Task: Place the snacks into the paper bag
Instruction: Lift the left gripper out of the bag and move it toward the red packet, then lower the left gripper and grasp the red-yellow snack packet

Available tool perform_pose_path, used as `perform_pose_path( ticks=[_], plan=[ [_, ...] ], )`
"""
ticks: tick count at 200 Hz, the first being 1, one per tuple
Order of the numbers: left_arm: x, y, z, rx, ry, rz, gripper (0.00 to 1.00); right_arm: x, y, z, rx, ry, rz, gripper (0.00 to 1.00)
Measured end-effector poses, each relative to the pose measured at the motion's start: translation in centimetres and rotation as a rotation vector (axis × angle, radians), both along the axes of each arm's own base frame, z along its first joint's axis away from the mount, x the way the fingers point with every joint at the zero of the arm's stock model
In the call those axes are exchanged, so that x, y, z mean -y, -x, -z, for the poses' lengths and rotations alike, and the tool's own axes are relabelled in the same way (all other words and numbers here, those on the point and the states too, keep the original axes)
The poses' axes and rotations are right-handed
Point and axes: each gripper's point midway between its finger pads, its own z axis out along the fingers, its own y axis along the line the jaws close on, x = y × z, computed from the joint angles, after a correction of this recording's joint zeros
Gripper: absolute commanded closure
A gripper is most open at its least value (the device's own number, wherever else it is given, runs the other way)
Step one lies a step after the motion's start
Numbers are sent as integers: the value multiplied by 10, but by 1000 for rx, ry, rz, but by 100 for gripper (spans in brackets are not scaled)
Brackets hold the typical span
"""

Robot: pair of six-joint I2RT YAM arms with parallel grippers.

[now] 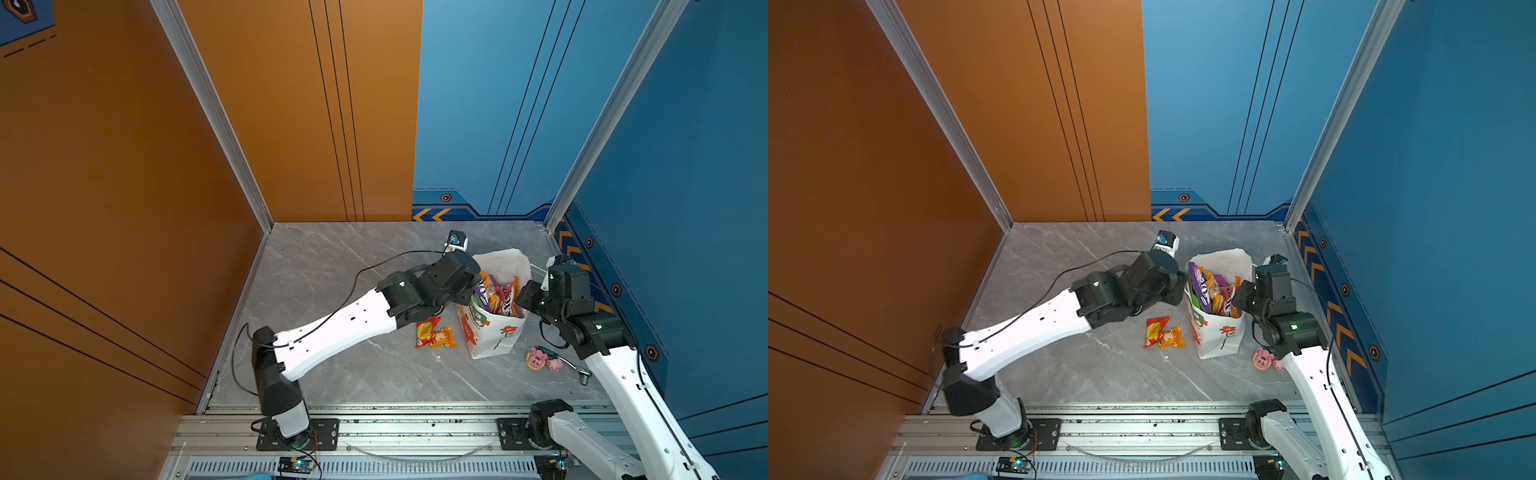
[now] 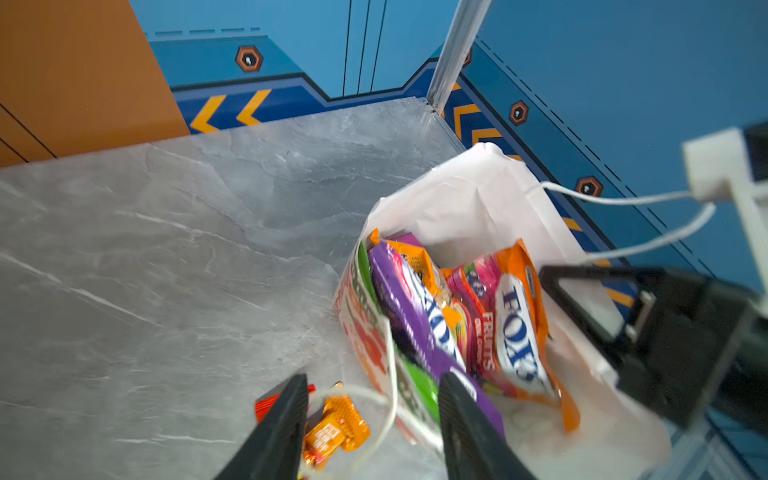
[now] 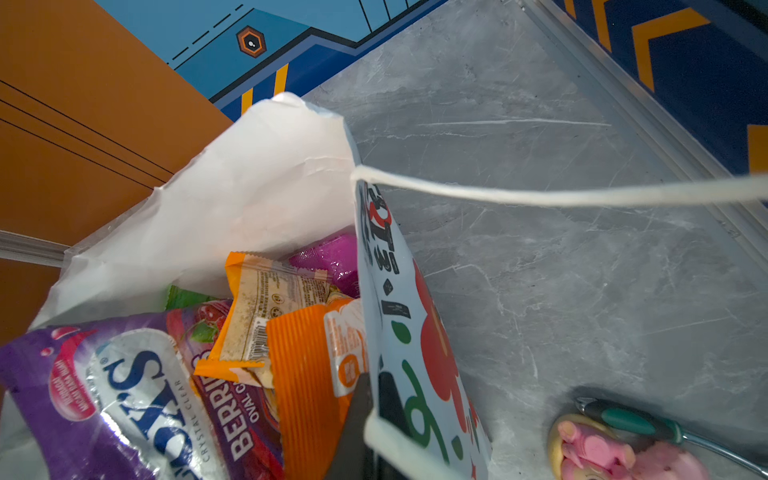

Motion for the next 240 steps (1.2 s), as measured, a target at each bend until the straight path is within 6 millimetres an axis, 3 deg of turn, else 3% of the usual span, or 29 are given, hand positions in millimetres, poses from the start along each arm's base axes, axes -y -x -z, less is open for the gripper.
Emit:
perform_pose_path(
  ticks=[18, 32, 51, 69, 97, 140, 167, 207, 240],
  plan=[
    [-25, 21, -22, 61, 56, 20, 35, 1, 1, 0, 1, 0, 2, 95],
    [-47, 27, -33, 98, 90, 4, 32, 2, 3, 0, -1, -1, 2, 95],
    [-77, 25, -31, 117, 93, -51, 30, 3, 4, 0, -4, 1, 4, 95],
    [-101, 17, -5, 79, 51, -114, 30, 6, 6, 1, -14, 18, 9, 95],
    [-126, 2, 68, -66, -84, -206, 30, 11, 9, 4, -31, 44, 21, 95],
    [-100, 8, 168, -286, -230, -163, 30, 13, 11, 5, -40, 50, 27, 95],
    [-76, 14, 212, -391, -254, -119, 29, 17, 14, 4, -36, 59, 33, 95],
    [-45, 19, 254, -494, -285, -83, 32, 18, 18, 3, -29, 65, 28, 95],
    [-39, 18, 276, -534, -313, -98, 41, 17, 18, 3, -29, 65, 27, 95]
  ],
)
